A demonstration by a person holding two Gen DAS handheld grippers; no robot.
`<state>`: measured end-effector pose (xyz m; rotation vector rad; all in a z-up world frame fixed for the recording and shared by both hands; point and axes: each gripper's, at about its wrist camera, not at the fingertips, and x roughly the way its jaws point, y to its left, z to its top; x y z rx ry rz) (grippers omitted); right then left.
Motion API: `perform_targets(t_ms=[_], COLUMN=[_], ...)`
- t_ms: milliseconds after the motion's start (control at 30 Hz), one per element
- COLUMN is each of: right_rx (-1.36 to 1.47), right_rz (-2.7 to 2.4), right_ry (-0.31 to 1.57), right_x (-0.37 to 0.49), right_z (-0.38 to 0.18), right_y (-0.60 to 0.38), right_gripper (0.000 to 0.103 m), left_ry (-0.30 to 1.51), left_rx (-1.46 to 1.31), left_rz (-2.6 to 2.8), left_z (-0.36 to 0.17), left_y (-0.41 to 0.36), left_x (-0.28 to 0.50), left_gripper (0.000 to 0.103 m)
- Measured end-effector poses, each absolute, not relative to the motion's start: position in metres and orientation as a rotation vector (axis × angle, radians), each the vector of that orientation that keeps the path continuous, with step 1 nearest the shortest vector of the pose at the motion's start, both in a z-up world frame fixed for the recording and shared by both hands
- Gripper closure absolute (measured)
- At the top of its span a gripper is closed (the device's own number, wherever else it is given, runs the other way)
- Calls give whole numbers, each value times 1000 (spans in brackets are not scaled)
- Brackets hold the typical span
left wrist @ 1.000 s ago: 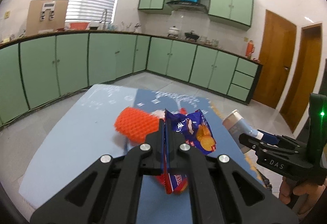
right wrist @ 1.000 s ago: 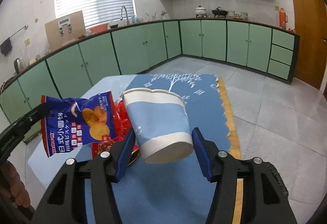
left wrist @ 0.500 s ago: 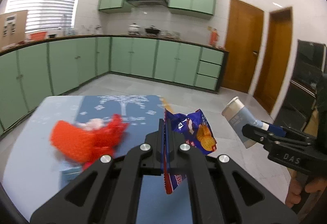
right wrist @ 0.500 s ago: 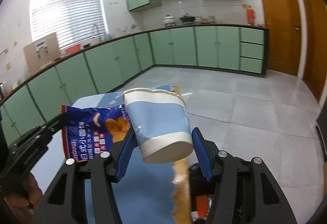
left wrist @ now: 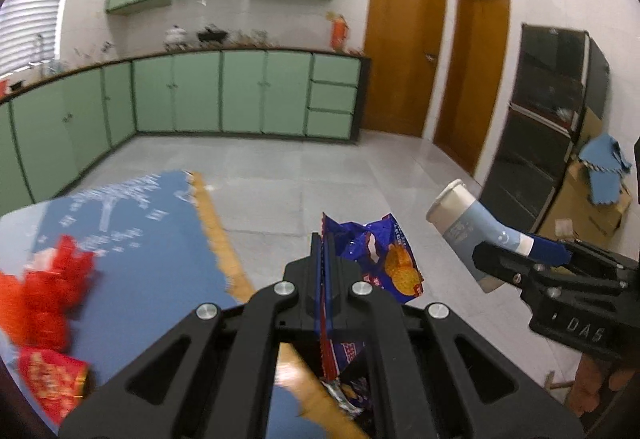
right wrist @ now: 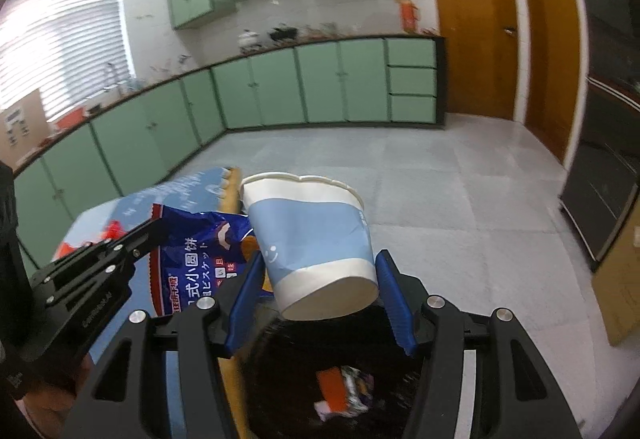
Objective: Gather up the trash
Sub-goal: 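Carry the paper cup and snack bag over the black bin and open both tools, then move the left tool back to the table and grasp the red paper packet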
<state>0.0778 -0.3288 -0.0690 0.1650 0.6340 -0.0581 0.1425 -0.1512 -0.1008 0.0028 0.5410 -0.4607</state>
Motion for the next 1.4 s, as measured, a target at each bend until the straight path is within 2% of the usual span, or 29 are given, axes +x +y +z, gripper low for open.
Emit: perform_targets(t_ms=[200,333,400,467,533,600,700,933,1167,1400], right_rx=[194,203,200,191,177,175,173,152,126,80], right_rz=[-147,-169,-165,-161,-163,-159,-148,-82,108,329], right_ry=[753,827,857,882,908,916,906,805,695,656], right_x=[89,94,98,100,103,101,99,99,104,113], right_z=[-120,-151,-164,-174,-181,-183,-176,-137,-98,-89], right_y=[-358,-367,-367,-365,-362,-361,-358,-331,-264,-174], right_gripper=[47,46,46,44,33,31,25,15,14,14], left_ry=[688,755,768,768,770,769,752,638,560,605], left_rx=[27,31,24,16,-7,-16,-32,-47,-53,-78], left_rz=[-521,-534,-533,-524,-519,-514,-498,-359,-104,114], left_z=[-139,-156,-159,-160,-159,-157,-149,-114,-96,-109], left_y=[-183,-187,-183,-181,-175,-172,-161,-104,-11,74], left_x=[168,178,179,179,179,179,174,151,116,86], left_gripper=[103,98,91,73,67,67,67,57,56,56])
